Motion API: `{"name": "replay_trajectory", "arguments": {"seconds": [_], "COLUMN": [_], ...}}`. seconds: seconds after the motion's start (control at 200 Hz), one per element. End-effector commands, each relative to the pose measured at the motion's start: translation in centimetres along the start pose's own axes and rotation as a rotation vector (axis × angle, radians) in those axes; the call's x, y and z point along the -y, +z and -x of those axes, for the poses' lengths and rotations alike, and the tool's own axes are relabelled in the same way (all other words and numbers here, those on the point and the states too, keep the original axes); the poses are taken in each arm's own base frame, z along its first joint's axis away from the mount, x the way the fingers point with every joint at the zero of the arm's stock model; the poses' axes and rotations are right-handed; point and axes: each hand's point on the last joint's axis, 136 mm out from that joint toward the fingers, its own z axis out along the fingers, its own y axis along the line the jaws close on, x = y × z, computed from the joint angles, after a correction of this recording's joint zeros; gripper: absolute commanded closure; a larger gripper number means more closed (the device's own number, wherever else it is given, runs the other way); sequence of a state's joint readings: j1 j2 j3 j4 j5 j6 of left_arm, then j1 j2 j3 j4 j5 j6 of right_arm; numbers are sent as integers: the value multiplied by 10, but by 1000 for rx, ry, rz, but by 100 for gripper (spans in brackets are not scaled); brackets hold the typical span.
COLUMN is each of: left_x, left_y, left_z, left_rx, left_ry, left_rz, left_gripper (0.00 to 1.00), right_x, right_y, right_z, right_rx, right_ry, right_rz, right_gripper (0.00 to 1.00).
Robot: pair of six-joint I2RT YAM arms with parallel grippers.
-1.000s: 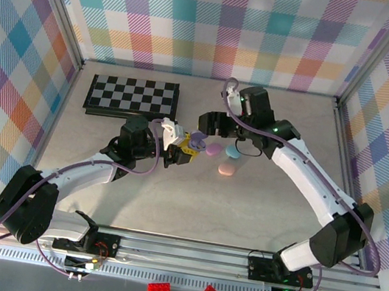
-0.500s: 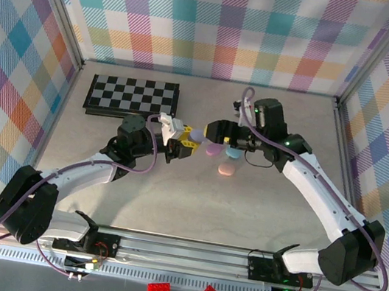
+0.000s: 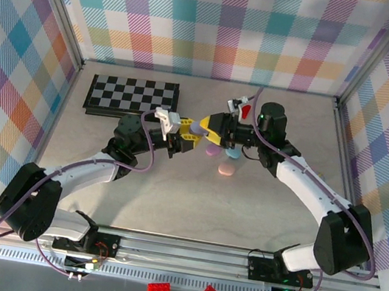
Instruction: Insert wireless bluetooth earbuds into charging case
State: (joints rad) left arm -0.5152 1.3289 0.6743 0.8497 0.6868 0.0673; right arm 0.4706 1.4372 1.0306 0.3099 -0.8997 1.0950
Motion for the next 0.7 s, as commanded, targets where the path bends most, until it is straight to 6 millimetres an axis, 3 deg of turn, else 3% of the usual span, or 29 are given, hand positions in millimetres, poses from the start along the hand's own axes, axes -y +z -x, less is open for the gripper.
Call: {"name": "replay_trajectory", "arguments": {"seconds": [0.0, 0.22, 0.35, 0.45, 0.6, 0.695], "left_x": [8, 8, 8, 8, 10, 12], "left_y": [5, 5, 4, 2, -7, -15], "left_z": [24, 20, 16, 8, -3, -17], "left_rx": [70, 49, 24, -20, -70, -138], "left_ry": [47, 53, 55, 44, 46, 46], "left_rz": [-44, -47, -43, -32, -2, 15], "left_gripper": [76, 76, 71, 45, 21, 11], "right_x": [-21, -19, -12, -2, 23, 52], "right_y": [3, 5, 4, -1, -13, -22], "right_z": [-2, 0, 0, 2, 4, -1], "right_rx": [-45, -45, -30, 10, 78, 104], "right_ry": [-1, 18, 12, -6, -34, -15], "right_rz": [119, 132, 107, 53, -55, -149], "right_gripper": [41, 73, 82, 85, 86, 87]}}
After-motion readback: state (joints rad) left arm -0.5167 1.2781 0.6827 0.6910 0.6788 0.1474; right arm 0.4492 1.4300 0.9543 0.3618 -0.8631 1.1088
